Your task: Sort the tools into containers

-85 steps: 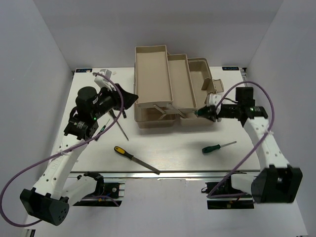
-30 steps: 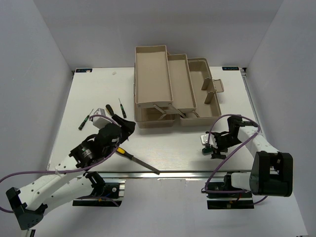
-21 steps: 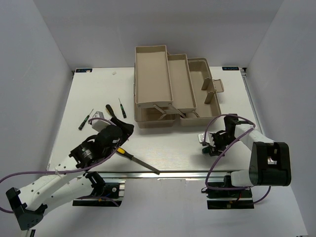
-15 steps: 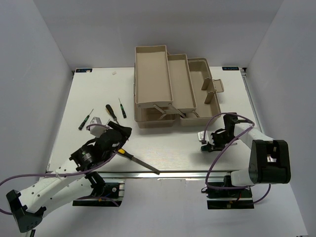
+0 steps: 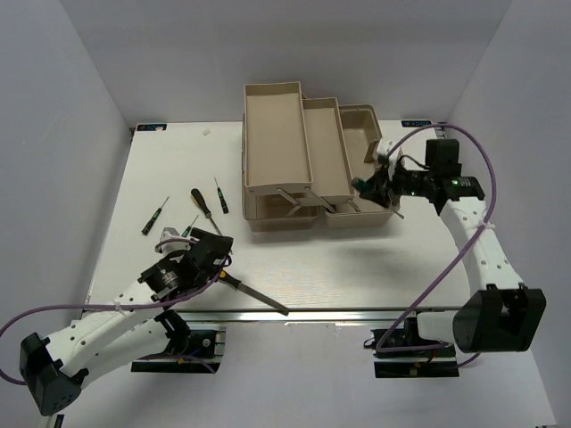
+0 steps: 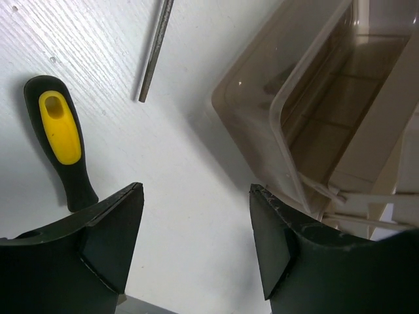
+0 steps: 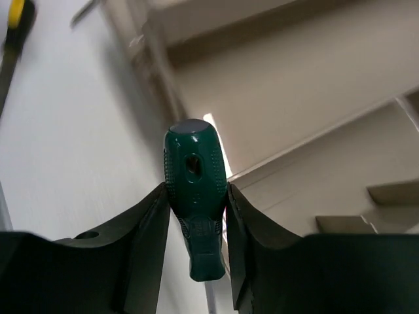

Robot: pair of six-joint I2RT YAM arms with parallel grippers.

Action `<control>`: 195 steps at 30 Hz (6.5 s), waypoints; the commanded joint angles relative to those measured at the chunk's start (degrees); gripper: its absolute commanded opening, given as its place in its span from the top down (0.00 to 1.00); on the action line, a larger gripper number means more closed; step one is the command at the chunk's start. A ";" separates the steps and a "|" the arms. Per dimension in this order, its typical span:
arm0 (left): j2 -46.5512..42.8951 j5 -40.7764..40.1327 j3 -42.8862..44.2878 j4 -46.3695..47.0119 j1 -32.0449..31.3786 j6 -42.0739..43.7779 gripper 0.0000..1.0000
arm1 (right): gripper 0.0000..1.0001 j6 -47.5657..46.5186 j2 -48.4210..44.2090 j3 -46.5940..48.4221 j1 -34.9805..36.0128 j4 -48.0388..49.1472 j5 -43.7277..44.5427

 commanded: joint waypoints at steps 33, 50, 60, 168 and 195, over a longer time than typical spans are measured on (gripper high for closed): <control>21.57 17.86 7.77 -8.20 12.19 5.85 0.29 | 0.11 65.20 18.32 11.89 -8.95 36.25 14.67; 32.47 22.34 3.90 -1.26 16.41 10.07 0.34 | 0.11 63.18 7.95 0.99 -9.48 37.84 13.61; 38.72 21.20 6.98 0.07 17.20 12.53 0.91 | 0.11 63.53 4.34 -2.79 -10.89 38.01 12.73; -9.63 14.34 37.74 -18.30 47.79 62.72 0.34 | 0.18 59.92 66.21 58.30 57.49 31.65 59.83; -5.50 18.47 35.46 -17.43 47.79 63.33 0.33 | 0.58 65.55 80.10 64.97 55.47 36.00 64.32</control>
